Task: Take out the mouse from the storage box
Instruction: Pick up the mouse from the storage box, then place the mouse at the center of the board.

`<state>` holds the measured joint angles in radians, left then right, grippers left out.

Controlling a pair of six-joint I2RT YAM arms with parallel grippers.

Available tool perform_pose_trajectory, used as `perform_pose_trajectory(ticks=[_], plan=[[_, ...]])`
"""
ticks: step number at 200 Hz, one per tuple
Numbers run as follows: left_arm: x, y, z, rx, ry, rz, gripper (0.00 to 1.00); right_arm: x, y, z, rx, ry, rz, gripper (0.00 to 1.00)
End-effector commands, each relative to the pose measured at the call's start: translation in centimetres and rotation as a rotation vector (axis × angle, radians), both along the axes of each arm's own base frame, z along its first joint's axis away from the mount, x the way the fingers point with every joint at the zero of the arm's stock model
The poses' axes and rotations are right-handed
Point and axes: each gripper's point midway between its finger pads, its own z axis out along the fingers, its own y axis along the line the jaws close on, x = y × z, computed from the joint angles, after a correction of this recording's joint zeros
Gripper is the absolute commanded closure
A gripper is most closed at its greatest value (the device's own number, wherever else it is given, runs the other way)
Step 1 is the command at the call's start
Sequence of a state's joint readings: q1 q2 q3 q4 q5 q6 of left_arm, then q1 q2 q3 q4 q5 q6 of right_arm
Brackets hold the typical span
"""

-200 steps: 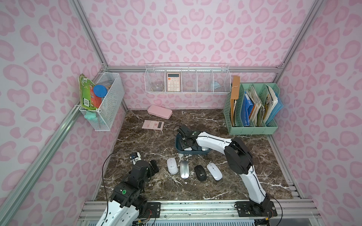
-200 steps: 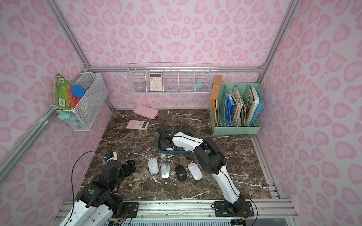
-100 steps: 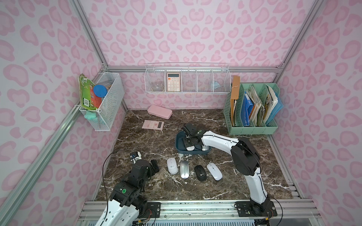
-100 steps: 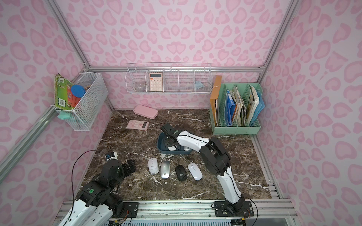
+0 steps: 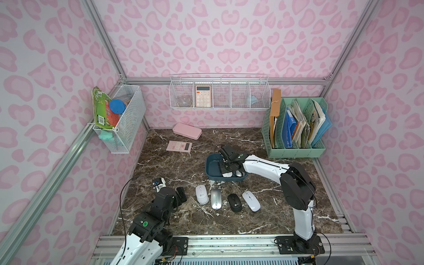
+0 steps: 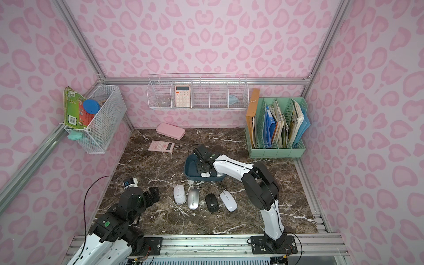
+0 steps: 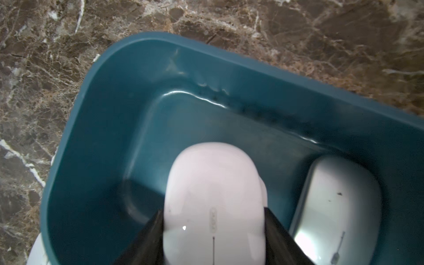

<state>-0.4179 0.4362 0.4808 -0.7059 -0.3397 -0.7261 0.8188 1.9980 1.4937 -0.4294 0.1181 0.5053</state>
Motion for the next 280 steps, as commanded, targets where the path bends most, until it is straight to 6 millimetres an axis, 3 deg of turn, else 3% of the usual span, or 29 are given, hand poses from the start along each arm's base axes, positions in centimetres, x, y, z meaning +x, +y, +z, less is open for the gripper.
perform_pose_trajectory(ticks=[1, 37, 40, 71, 123, 152, 184, 217, 280], plan=[[0.0, 0.3, 0.0, 0.023, 0.002, 0.005, 0.01, 0.5, -0.3, 1.7, 0.026, -0.042, -0.009, 0.43], [0.1, 0.3, 0.0, 0.030, 0.001, 0.000, 0.01, 1.0, -5.0, 4.6, 0.038, -0.084, -0.074, 0.44], [0.1, 0.3, 0.0, 0.030, 0.001, 0.001, 0.01, 0.6, -5.8, 4.1, 0.027, -0.073, -0.078, 0.44], [0.3, 0.2, 0.0, 0.035, -0.003, -0.005, 0.01, -0.7, -10.2, 5.5, 0.053, -0.093, -0.124, 0.44], [0.9, -0.8, -0.5, 0.037, 0.016, -0.052, 0.01, -4.7, -17.0, 2.0, 0.045, -0.057, -0.236, 0.44], [2.1, -3.8, 0.0, -0.046, 0.047, -0.154, 0.01, -6.1, -20.2, 0.0, 0.035, -0.039, -0.291, 0.44], [3.8, -8.0, 1.5, -0.075, 0.095, -0.280, 0.01, -6.9, -21.9, -1.8, 0.048, -0.019, -0.322, 0.44], [6.2, -12.3, 2.6, -0.013, 0.181, -0.386, 0.01, -7.6, -21.8, -3.4, 0.071, 0.004, -0.312, 0.43], [11.8, -18.5, 1.2, 0.050, 0.356, -0.460, 0.05, -8.6, -21.7, -5.2, 0.069, 0.014, -0.298, 0.39]])
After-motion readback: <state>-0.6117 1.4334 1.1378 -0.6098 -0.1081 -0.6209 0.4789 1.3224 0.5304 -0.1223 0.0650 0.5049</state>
